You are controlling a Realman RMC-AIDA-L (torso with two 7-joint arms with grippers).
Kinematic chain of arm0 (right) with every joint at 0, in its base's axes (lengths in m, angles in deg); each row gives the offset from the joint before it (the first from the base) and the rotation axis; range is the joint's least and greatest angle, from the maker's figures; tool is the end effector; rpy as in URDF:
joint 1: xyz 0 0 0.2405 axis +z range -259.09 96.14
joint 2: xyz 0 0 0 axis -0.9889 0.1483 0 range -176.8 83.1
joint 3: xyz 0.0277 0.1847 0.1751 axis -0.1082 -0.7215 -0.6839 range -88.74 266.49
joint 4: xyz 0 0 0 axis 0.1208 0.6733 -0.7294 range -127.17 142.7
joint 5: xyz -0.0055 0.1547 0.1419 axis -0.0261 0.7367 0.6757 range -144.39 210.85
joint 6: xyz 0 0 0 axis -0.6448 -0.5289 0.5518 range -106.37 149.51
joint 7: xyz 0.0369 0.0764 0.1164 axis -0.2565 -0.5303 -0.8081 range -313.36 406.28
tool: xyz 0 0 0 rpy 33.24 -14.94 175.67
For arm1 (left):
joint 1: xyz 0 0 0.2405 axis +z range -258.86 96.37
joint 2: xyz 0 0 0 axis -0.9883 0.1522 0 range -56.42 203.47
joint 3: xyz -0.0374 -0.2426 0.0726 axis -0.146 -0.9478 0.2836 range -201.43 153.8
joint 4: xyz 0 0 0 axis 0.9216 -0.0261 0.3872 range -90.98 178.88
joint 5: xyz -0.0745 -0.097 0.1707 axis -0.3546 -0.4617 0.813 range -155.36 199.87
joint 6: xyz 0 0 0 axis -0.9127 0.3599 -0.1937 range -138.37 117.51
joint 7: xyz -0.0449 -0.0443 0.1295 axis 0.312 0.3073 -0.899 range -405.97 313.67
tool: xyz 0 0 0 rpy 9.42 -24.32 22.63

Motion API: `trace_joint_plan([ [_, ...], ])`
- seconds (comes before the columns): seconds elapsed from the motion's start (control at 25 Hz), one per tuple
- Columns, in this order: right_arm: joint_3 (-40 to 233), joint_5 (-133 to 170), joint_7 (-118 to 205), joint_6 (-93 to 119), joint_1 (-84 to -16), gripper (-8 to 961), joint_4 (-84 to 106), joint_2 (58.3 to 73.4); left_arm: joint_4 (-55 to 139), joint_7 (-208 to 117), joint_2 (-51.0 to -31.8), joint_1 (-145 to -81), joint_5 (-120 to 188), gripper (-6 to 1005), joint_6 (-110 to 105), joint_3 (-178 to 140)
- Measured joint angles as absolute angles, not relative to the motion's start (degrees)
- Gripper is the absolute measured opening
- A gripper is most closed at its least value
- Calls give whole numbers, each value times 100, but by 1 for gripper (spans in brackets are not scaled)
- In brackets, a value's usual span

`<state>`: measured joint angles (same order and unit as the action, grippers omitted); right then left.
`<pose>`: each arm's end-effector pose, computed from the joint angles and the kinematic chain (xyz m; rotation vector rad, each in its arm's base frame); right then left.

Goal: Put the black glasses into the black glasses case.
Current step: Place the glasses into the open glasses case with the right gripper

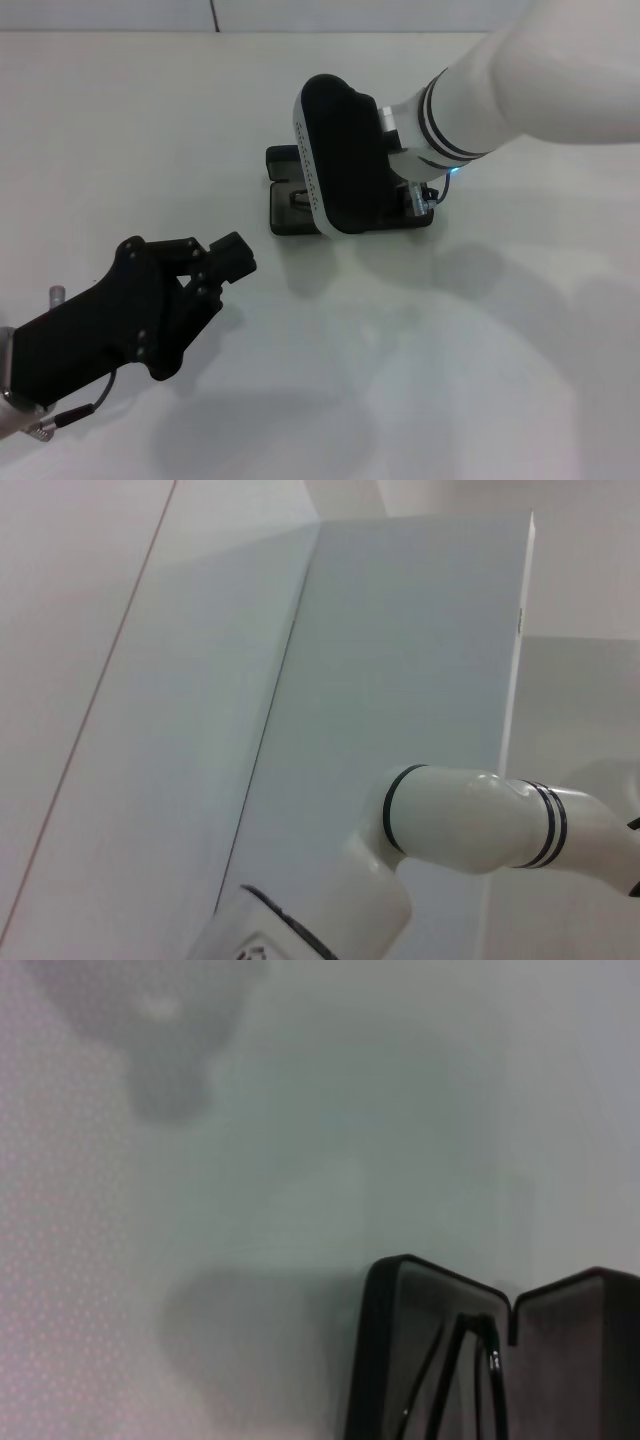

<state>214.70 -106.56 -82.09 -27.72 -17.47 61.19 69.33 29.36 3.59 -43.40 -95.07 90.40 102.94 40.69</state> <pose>0.0606 0.3899 -0.1353 -2.6251 -0.7243 -0.6954 -0.2753 0.2023 -0.0025 -2.3664 -0.4194 -1.5505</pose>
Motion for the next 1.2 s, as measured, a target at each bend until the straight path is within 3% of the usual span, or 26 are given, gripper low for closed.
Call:
trace_joint_plan([
  [1.2,21472,-10836,-8265,-2922,-1821,151,6447,6933,2936,359,-4356,-9507,9081,41,10277,4070],
])
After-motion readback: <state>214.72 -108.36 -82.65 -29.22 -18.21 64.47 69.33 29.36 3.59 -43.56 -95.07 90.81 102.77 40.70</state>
